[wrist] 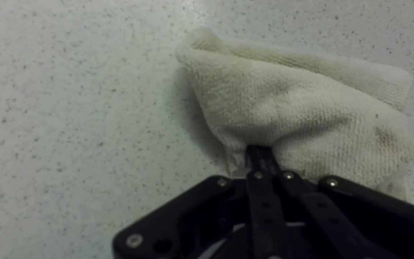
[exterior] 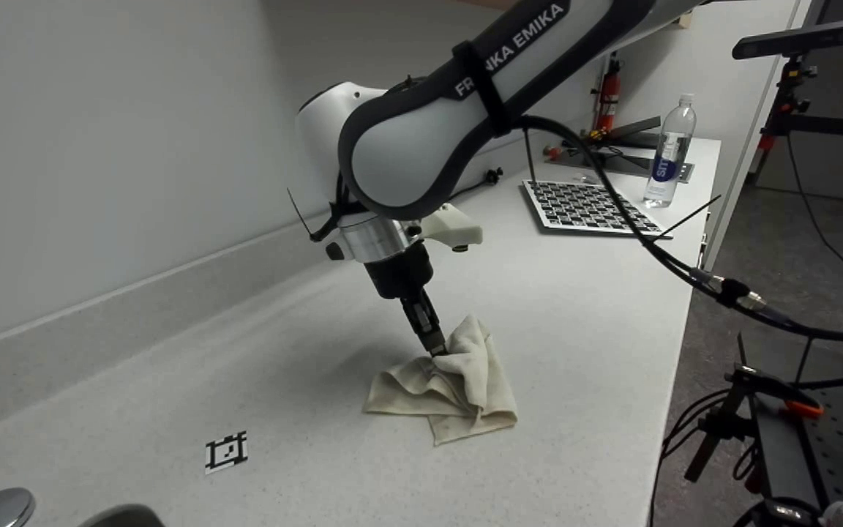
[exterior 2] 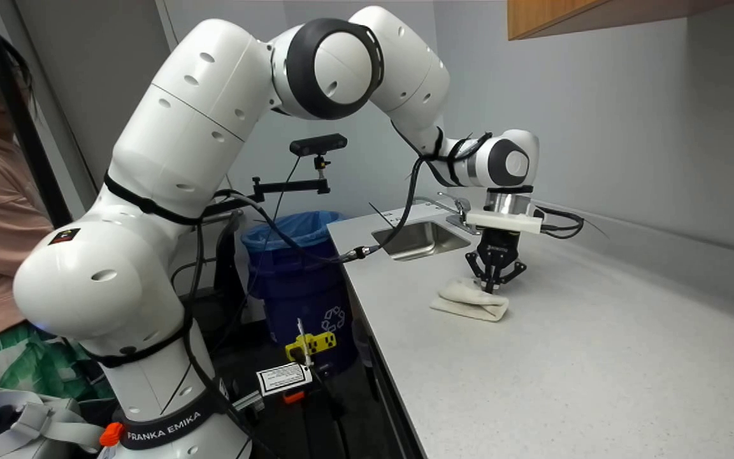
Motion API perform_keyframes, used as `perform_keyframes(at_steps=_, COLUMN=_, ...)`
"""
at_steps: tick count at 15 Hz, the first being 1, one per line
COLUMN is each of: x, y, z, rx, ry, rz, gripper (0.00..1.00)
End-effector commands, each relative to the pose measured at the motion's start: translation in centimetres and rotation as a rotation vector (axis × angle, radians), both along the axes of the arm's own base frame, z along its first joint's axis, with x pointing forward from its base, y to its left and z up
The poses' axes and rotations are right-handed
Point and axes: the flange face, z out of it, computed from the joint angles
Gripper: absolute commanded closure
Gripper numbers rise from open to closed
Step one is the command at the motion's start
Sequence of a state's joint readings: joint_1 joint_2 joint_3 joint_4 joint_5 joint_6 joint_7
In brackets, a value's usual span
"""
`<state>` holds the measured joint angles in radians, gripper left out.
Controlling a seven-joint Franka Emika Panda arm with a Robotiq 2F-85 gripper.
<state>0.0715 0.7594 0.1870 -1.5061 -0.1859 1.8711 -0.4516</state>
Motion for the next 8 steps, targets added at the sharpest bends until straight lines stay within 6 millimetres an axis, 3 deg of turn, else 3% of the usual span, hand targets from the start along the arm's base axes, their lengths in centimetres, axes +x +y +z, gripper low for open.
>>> perform_keyframes(at_steps=1, x=1.02, y=2.49, z=-4.94, rx=0.087, ry=-0.044, rz=0.03, gripper=1.0)
perform_keyframes(at_steps=8, x=1.02, y=3.37, z=-4.27, rx=0.077, ry=-0.065, rz=0.116, gripper=1.0)
